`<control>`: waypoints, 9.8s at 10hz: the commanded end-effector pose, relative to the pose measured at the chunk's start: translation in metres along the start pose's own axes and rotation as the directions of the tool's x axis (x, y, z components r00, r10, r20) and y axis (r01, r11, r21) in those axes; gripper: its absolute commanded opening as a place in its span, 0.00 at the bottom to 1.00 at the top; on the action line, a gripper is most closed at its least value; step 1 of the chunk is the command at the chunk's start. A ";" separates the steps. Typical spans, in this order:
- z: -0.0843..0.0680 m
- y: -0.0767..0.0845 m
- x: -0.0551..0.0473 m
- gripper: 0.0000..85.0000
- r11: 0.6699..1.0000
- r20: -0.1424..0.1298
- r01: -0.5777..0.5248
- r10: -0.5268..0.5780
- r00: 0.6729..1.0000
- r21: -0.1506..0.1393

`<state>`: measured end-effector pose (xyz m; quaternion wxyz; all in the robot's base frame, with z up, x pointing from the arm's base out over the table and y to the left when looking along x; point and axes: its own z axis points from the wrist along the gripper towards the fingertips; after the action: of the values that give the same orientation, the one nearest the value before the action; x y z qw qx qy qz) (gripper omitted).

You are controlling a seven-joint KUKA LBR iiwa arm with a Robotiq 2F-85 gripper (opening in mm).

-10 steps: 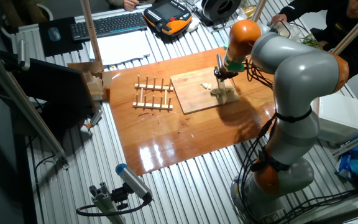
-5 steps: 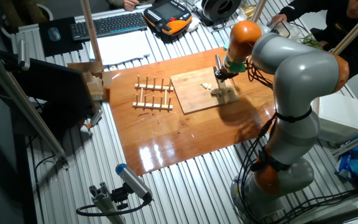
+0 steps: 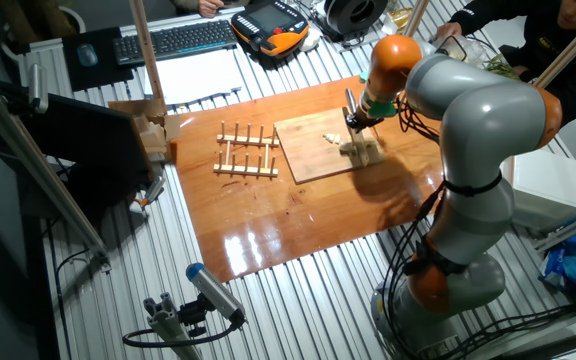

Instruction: Chop the scallions

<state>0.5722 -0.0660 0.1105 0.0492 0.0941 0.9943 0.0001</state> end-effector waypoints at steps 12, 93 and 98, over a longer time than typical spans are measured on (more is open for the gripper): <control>0.002 -0.002 0.001 0.00 0.999 0.006 0.055 -0.055 0.998 -0.003; 0.001 0.019 -0.001 0.00 0.981 0.025 -0.192 0.192 0.981 0.011; 0.009 0.021 -0.004 0.00 0.979 0.034 -0.202 0.202 0.979 0.009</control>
<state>0.5810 -0.0457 0.1021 0.0647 0.1948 0.9787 -0.0020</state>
